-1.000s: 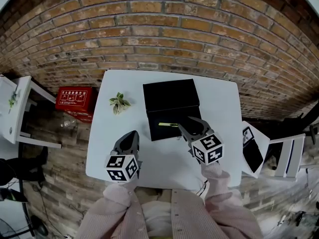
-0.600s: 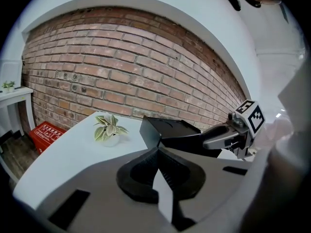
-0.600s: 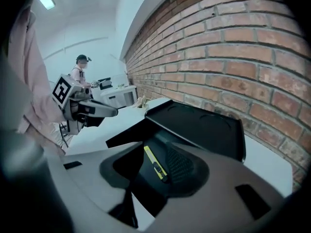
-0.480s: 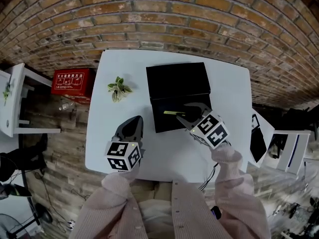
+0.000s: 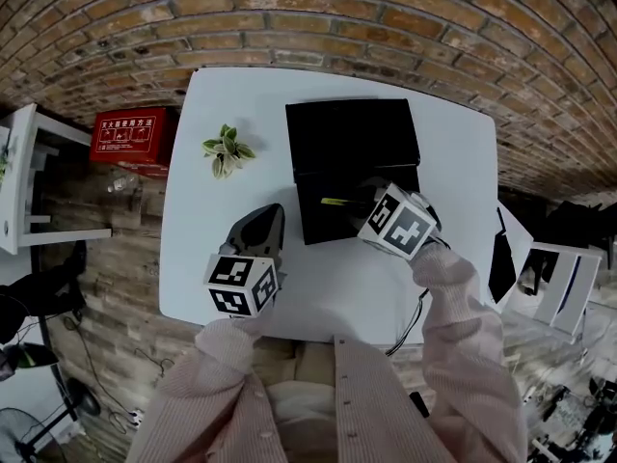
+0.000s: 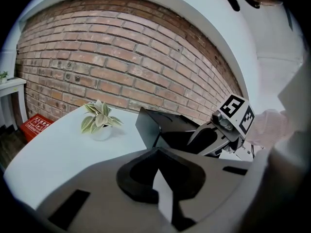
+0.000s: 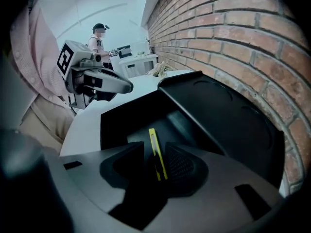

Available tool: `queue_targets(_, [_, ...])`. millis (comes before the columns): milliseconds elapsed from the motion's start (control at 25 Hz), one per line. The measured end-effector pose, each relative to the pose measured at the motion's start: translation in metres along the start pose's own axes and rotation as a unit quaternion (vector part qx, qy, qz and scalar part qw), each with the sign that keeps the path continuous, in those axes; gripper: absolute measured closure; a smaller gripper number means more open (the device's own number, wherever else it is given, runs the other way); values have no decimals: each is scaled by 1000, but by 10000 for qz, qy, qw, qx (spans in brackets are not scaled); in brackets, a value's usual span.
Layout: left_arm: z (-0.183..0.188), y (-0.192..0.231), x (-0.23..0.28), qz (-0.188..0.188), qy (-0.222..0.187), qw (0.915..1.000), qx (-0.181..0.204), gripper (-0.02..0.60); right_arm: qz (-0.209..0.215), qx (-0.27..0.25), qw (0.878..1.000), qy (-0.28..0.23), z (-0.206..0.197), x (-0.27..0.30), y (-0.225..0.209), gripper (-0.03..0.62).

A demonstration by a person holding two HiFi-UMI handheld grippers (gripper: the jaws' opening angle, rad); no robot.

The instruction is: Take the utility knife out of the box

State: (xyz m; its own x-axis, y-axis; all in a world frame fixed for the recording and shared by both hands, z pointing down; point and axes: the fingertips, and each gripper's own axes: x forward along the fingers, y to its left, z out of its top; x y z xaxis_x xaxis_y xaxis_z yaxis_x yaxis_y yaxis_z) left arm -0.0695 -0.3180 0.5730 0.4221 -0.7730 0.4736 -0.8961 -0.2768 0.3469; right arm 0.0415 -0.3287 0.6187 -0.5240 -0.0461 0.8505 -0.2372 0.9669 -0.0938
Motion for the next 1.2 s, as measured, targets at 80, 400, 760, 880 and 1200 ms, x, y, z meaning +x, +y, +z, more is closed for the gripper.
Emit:
queue_targets(80, [-2,0,1,-15,32,10000,-11,589,83,-34,9999,97,-1,3,1,451])
queue_targets(400, [-5,2,1,-8,98,9999,-23,589,60,-313,9989,347,-4,10,-1,485])
queue_targets(760, [-7,0,2,-33,123,9999,-23,589,-23,-507,9974,512,-10,14,0,537])
queue_targets(880, [-6,-1,2,-49,98,9999,-17,589,-50,-568,9969,536,-8,12,0,539])
queue_targets(1200, [0,-3,-5,-61,-35,10000,6,589,-251,-492,9981,277,1,0,-2,540])
